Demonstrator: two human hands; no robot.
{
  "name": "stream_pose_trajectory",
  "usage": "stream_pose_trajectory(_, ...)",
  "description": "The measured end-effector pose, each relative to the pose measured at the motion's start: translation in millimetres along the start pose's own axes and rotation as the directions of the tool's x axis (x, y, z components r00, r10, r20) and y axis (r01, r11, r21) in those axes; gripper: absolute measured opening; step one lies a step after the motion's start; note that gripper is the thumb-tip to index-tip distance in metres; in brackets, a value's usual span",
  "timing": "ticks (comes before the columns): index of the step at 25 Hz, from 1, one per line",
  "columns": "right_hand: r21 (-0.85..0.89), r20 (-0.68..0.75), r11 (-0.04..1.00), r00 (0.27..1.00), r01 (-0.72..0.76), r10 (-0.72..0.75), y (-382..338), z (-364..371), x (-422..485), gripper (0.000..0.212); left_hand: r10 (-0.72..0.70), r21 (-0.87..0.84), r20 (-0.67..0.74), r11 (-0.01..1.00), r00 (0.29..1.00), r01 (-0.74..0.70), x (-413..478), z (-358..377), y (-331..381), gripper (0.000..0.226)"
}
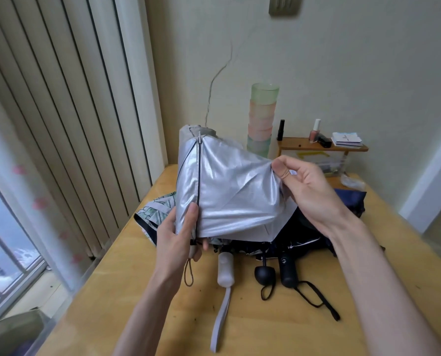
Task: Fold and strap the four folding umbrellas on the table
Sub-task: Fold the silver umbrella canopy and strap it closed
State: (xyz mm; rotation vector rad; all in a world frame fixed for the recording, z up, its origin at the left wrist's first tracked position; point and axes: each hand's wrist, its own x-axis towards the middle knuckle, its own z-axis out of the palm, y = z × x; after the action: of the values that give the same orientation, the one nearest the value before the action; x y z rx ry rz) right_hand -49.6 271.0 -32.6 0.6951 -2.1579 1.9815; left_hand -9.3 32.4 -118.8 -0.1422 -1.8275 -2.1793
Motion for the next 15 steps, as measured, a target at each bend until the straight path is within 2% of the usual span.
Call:
stream_pose_trajectory(3,-0.002,0.093,1.000,0.996,-0.003,0.003,-11.5,-4.1,-0.9,0.034,-0.008,-0.009,0.002,1.000,1.000,0.008,-0.2,-0.5,-1.5,0.043)
stream_pose_trajectory(6,-0.245,0.227,0.967,0.974,0.065,-0.007,-20.0,-15.8,-7.8,0.030,-0.017,-0.035,-0.011,0.999,1.000,0.017,2.3,-3.0,-3.0,0.044)
stream_pose_trajectory(8,-0.303,0.224,0.951,0.975,0.067,0.003,-20.7,-23.3,-9.9,0.024,-0.009,-0.023,-0.028,1.000,1.000,0.008,4.5,-7.1,-3.6,0.045)
stream_pose_trajectory(10,-0.215,0.185,0.975,0.983,0.056,-0.015,-22.4,-29.4,-8.3,0.015,-0.015,-0.013,-0.033,1.000,0.999,0.015,5.9,-11.6,-3.4,0.043)
stream_pose_trajectory(12,-0.099,0.222,0.995,0.975,0.033,-0.010,-22.6,-32.9,-6.4,0.013,-0.029,-0.011,-0.017,1.000,0.999,0.029,6.9,-15.0,-3.1,0.042)
stream_pose_trajectory(15,0.081,0.291,0.994,0.956,-0.072,0.046,-20.5,-30.8,-6.3,0.030,-0.036,0.003,0.017,0.999,0.999,0.036,7.6,-16.7,-3.1,0.042)
